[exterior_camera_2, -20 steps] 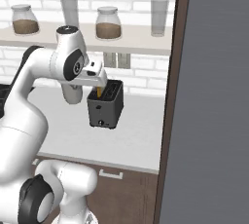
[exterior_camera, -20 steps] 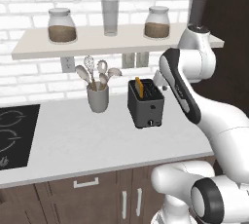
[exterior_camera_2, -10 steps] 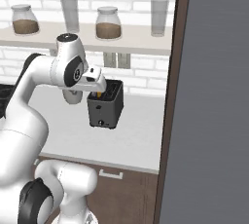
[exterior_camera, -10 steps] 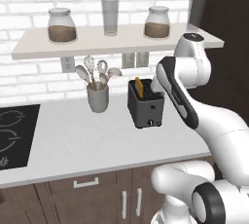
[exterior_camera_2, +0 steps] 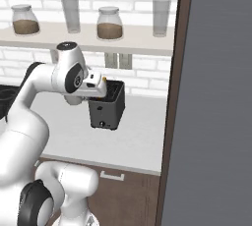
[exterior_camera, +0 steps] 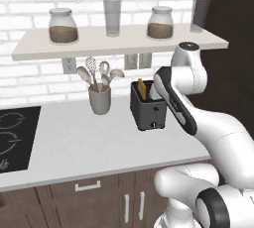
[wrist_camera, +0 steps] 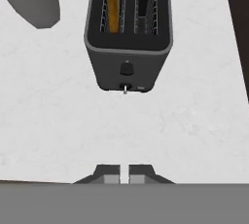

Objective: Start the toaster. Once the lever pops up, take the bread to the plate on the dining counter.

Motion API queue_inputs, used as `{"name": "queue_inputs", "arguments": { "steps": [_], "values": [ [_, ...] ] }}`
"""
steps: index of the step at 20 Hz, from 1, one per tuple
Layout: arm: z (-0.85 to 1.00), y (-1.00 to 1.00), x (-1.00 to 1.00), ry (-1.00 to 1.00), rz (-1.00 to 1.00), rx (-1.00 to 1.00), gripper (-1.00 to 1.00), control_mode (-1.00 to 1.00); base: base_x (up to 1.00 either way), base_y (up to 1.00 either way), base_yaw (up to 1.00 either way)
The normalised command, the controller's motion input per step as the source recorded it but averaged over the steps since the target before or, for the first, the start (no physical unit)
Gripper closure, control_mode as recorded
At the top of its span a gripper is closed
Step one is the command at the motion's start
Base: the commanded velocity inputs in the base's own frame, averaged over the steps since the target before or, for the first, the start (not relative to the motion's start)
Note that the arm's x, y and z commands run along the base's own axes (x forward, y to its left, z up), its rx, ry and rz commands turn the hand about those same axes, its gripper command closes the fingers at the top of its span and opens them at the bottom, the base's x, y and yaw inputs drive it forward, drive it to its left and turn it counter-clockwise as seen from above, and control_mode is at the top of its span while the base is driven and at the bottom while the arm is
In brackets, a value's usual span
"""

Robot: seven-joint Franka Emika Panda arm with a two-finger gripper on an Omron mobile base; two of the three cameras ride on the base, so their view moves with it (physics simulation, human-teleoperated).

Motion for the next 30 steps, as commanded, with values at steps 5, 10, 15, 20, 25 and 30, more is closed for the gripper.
{"name": "queue_inputs", "arguments": {
  "steps": [5,10,15,20,25,30],
  "values": [
    [-0.23,0.01,0.21,0.02,0.00,0.00,1.00,-1.00,0.00,0.00,0.00],
    [-0.28,0.00,0.21,0.01,0.00,0.00,1.00,-1.00,0.00,0.00,0.00],
    [-0.29,0.00,0.21,0.02,0.00,0.00,1.00,-1.00,0.00,0.00,0.00],
    [-0.26,0.00,0.22,0.03,0.00,0.00,1.00,-1.00,0.00,0.00,0.00],
    [-0.22,0.00,0.23,0.02,0.00,0.00,1.00,-1.00,0.00,0.00,0.00],
    [-0.15,0.00,0.25,0.01,0.00,0.00,1.00,-1.00,0.00,0.00,0.00]
  ]
}}
